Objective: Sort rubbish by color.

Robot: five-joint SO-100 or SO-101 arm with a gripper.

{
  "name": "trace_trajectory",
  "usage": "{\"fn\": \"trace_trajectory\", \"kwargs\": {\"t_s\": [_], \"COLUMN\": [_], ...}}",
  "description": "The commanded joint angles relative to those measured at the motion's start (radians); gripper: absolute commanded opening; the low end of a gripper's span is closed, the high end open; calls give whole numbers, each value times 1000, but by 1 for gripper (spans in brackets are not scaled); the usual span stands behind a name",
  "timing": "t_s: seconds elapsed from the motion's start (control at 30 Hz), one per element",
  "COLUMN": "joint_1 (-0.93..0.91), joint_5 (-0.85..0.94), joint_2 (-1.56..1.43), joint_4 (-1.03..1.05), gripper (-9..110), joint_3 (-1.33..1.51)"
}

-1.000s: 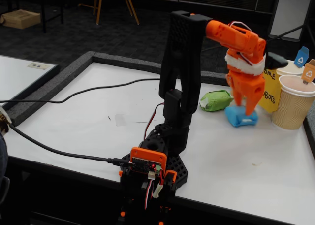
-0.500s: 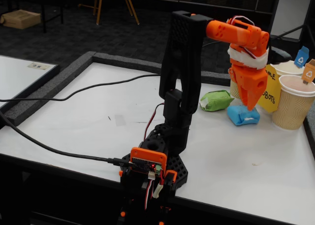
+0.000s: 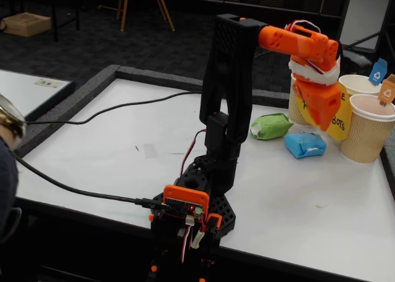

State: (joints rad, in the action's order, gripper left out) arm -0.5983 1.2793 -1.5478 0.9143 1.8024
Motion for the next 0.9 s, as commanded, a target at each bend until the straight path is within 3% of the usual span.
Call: {"fn": "trace_trajectory", "kwargs": {"t_s": [0.0, 0.3, 0.63, 0.87], "joint_1": [-15, -14, 14, 32], "joint_5": [6, 6, 6, 6], "joint_2": [-15, 5, -41, -186], "joint_4": [-133, -186, 206, 360], "gripper": [0, 0, 0, 0], "joint_3": [-100, 23, -83, -63]}}
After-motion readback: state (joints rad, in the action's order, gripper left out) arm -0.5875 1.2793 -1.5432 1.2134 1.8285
